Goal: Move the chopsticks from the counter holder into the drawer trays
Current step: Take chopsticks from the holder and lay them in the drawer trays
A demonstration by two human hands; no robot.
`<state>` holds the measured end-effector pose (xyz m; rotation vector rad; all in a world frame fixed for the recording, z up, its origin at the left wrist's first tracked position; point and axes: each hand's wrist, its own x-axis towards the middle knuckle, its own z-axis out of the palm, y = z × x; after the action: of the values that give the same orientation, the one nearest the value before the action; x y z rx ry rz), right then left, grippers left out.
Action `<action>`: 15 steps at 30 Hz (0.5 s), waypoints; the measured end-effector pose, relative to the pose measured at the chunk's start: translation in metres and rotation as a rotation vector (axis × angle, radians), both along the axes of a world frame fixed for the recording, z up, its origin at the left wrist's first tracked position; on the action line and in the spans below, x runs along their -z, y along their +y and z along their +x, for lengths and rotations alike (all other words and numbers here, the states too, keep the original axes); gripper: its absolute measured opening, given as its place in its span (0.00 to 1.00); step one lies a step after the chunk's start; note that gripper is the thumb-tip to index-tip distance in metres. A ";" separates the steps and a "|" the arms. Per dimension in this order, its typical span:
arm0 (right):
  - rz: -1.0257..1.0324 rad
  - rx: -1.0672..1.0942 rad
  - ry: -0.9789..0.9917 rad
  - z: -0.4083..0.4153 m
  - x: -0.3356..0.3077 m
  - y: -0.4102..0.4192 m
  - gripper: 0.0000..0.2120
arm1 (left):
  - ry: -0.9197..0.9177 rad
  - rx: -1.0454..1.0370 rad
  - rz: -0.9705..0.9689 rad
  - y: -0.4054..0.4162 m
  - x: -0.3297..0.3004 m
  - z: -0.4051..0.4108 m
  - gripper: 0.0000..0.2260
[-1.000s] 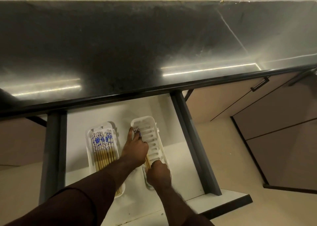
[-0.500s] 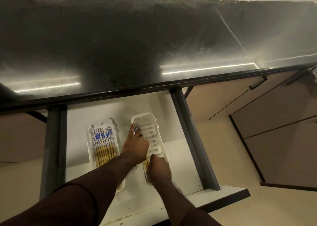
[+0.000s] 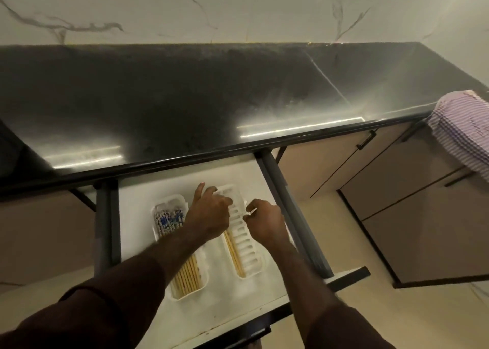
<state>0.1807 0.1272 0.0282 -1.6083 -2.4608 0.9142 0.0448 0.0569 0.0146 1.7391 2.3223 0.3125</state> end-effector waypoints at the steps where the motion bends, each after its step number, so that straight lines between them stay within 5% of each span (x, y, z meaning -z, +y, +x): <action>1: 0.013 0.005 0.016 -0.002 -0.009 -0.002 0.09 | -0.011 -0.005 0.038 -0.003 -0.010 -0.002 0.13; 15: 0.273 -0.230 0.315 -0.014 -0.175 -0.108 0.08 | -0.090 -0.291 0.681 -0.119 -0.159 -0.004 0.13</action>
<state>0.1669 0.0196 0.2033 -1.0275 -2.4458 0.7454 0.0406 -0.0622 0.1740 1.5549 2.5740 1.3321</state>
